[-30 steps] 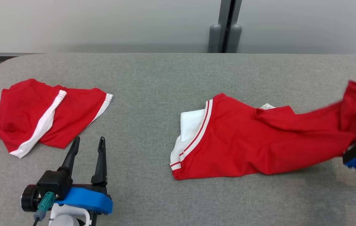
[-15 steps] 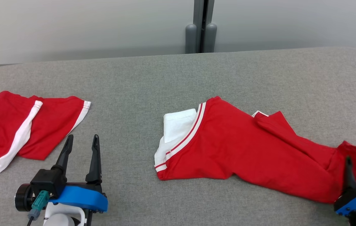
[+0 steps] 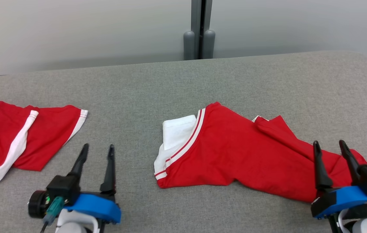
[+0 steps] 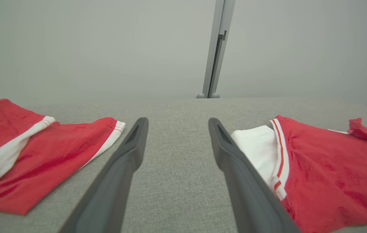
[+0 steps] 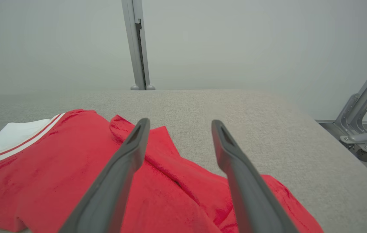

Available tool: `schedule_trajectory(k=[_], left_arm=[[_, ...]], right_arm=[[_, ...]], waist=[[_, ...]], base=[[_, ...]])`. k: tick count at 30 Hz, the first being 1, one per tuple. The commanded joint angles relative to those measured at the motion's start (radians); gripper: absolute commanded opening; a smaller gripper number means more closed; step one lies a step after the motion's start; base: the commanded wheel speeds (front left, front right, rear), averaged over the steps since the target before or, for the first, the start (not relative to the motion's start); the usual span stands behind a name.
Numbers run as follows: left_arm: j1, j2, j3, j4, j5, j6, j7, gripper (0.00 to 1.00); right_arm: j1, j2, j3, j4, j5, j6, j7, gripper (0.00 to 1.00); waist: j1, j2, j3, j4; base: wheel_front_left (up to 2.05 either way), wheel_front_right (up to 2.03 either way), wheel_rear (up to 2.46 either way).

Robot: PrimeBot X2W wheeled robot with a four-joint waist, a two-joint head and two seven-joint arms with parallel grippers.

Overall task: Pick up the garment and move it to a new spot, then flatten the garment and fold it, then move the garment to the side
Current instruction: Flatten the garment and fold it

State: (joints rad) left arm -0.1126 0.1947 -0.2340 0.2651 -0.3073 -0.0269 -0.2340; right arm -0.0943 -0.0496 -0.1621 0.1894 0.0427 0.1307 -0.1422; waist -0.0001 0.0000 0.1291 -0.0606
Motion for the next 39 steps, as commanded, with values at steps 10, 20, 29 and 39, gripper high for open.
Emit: schedule_trajectory(k=[10, 20, 29, 39], left_arm=[[-0.263, -0.08, -0.117, 0.187, -0.016, -0.057, 0.243, 1.0], [-0.44, -0.097, -0.103, 0.419, -0.057, 0.008, 0.501, 1.0], [-0.484, -0.098, -0.082, 0.508, -0.104, 0.028, 0.631, 1.0], [-0.54, -0.115, -0.071, 0.414, -0.125, -0.008, 0.452, 0.0]], right_arm=[[0.041, -0.002, 0.14, -0.154, 0.031, 0.0, 0.109, 1.0], [0.033, -0.002, 0.222, -0.16, 0.087, 0.0, 0.117, 1.0], [0.027, -0.002, 0.242, -0.154, 0.108, 0.0, 0.1, 1.0], [0.014, -0.002, 0.239, -0.155, 0.125, 0.0, 0.088, 1.0]], waist=[[0.0001, 0.0, 0.047, -0.052], [0.0001, 0.0, 0.088, -0.152], [0.0001, 0.0, 0.11, -0.193], [0.0001, 0.0, 0.121, -0.169]], base=[[0.0, 0.0, 0.0], [0.0, 0.0, 0.0], [0.0, 0.0, 0.0], [0.0, 0.0, 0.0]])
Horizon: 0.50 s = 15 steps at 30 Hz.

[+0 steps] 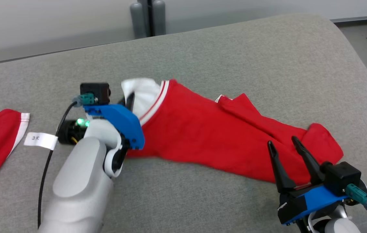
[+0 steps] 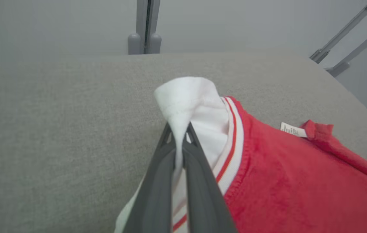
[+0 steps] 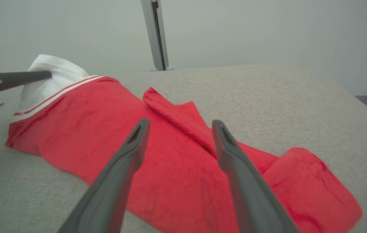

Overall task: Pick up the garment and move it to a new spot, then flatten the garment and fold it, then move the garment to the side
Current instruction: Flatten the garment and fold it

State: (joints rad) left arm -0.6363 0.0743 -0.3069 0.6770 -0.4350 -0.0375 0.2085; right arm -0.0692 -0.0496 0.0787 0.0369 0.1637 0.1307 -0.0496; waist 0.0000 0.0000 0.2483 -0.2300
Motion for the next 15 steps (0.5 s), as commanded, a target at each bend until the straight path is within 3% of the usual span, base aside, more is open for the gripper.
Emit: schedule_trajectory(k=[1, 8, 14, 15], left_arm=[[-0.023, 0.004, -0.001, -0.015, 0.009, -0.001, -0.031, 0.0], [-0.083, 0.009, -0.019, -0.09, 0.073, 0.011, -0.249, 0.0], [-0.087, 0.044, -0.007, -0.013, 0.081, 0.04, -0.232, 0.0], [-0.09, 0.057, -0.003, 0.006, 0.086, 0.054, -0.23, 0.23]], right_arm=[[-0.012, -0.002, -0.003, -0.004, 0.004, 0.0, -0.003, 1.0], [-0.019, -0.002, 0.009, -0.013, 0.004, 0.0, 0.008, 1.0], [-0.028, -0.002, 0.023, -0.018, 0.013, 0.0, 0.014, 1.0], [-0.03, -0.002, 0.029, -0.017, 0.017, 0.0, 0.014, 1.0]], waist=[[0.0, 0.0, 0.0, 0.008], [0.0, 0.0, -0.016, 0.036], [0.0, 0.0, -0.011, 0.025], [0.0, 0.0, -0.007, 0.018]], base=[[0.0, 0.0, 0.0], [0.0, 0.0, 0.0], [0.0, 0.0, 0.0], [0.0, 0.0, 0.0]])
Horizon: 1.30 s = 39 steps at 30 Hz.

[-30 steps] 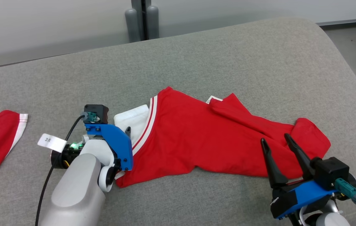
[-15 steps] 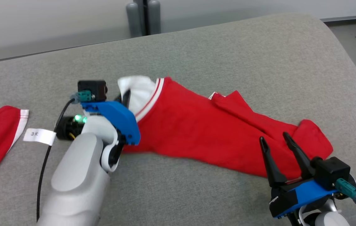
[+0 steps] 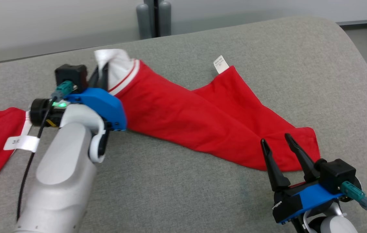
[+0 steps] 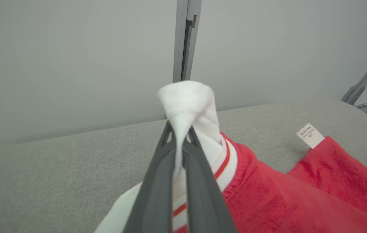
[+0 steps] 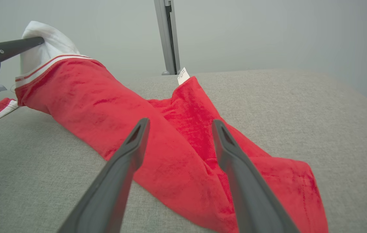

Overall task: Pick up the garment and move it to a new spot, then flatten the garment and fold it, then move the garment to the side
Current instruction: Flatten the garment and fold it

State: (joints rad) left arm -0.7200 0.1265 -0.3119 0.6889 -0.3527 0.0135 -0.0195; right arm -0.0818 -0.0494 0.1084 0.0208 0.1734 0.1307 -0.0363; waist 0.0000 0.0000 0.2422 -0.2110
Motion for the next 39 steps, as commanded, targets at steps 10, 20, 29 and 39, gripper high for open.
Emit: schedule_trajectory(k=[10, 20, 29, 39], left_arm=[[-0.062, 0.062, 0.022, 0.154, 0.016, 0.08, 0.063, 1.0], [-0.168, 0.041, -0.041, 0.153, 0.001, -0.005, 0.262, 1.0], [-0.245, 0.053, -0.043, 0.177, -0.029, -0.034, 0.412, 1.0], [-0.272, 0.07, -0.044, 0.166, -0.053, -0.02, 0.544, 1.0]], right_arm=[[-0.017, -0.002, -0.008, 0.001, 0.02, 0.0, -0.011, 1.0], [-0.036, -0.002, 0.025, -0.008, 0.029, 0.0, -0.015, 1.0], [-0.059, -0.002, 0.075, 0.007, 0.045, 0.0, -0.028, 1.0], [-0.07, -0.002, 0.1, 0.036, 0.063, 0.0, -0.056, 1.0]], waist=[[0.0, 0.0, 0.04, -0.025], [0.0, 0.0, 0.082, -0.043], [0.0, 0.0, 0.149, -0.119], [0.0, 0.0, 0.17, -0.164]], base=[[0.0, 0.0, 0.0], [0.0, 0.0, 0.0], [0.0, 0.0, 0.0], [0.0, 0.0, 0.0]])
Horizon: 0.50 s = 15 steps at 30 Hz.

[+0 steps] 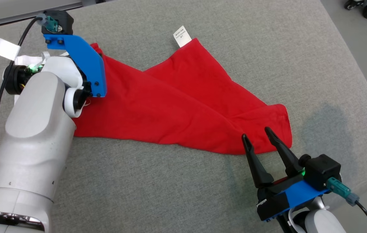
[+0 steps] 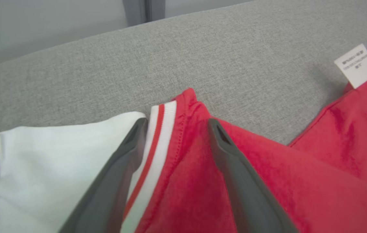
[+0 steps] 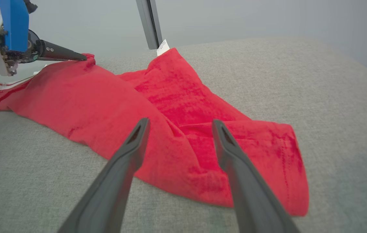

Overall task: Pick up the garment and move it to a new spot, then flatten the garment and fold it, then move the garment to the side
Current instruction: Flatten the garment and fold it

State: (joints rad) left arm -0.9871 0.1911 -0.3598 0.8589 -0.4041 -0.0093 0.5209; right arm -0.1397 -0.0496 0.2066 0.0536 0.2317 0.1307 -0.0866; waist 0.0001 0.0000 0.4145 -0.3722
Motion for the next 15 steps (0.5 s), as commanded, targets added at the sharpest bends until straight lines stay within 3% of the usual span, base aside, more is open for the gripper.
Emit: schedule_trajectory(k=[1, 6, 7, 8, 9, 15], left_arm=[[0.0, 0.008, 0.004, -0.006, -0.006, 0.003, 0.011, 1.0], [0.017, 0.008, -0.004, -0.02, -0.016, -0.007, 0.043, 1.0], [0.022, 0.007, -0.007, -0.022, -0.019, -0.008, 0.052, 0.47], [0.026, 0.007, -0.01, -0.025, -0.02, -0.012, 0.06, 0.34], [0.027, 0.008, -0.012, -0.031, -0.023, -0.015, 0.062, 0.02], [0.049, 0.0, -0.025, -0.079, -0.031, -0.046, 0.011, 0.0]], right_arm=[[-0.014, -0.002, 0.006, 0.006, 0.007, 0.0, -0.006, 1.0], [-0.02, -0.002, 0.009, 0.014, 0.015, 0.0, -0.014, 1.0], [-0.019, -0.002, 0.008, 0.015, 0.016, 0.0, -0.015, 1.0], [-0.018, -0.002, 0.007, 0.017, 0.017, 0.0, -0.014, 1.0], [-0.018, -0.002, 0.006, 0.019, 0.018, 0.0, -0.014, 1.0], [-0.018, -0.001, -0.008, 0.016, 0.02, 0.0, -0.013, 1.0]], waist=[[-0.0001, 0.0, -0.003, -0.007], [-0.0001, 0.0, -0.004, -0.017], [-0.0001, 0.0, -0.004, -0.018], [-0.0001, 0.0, -0.004, -0.019], [-0.0001, 0.0, -0.004, -0.019], [-0.0001, 0.0, -0.006, 0.006]], base=[[0.0, 0.0, 0.0], [0.0, 0.0, 0.0], [0.0, 0.0, 0.0], [0.0, 0.0, 0.0], [0.0, 0.0, 0.0], [0.0, 0.0, 0.0]])
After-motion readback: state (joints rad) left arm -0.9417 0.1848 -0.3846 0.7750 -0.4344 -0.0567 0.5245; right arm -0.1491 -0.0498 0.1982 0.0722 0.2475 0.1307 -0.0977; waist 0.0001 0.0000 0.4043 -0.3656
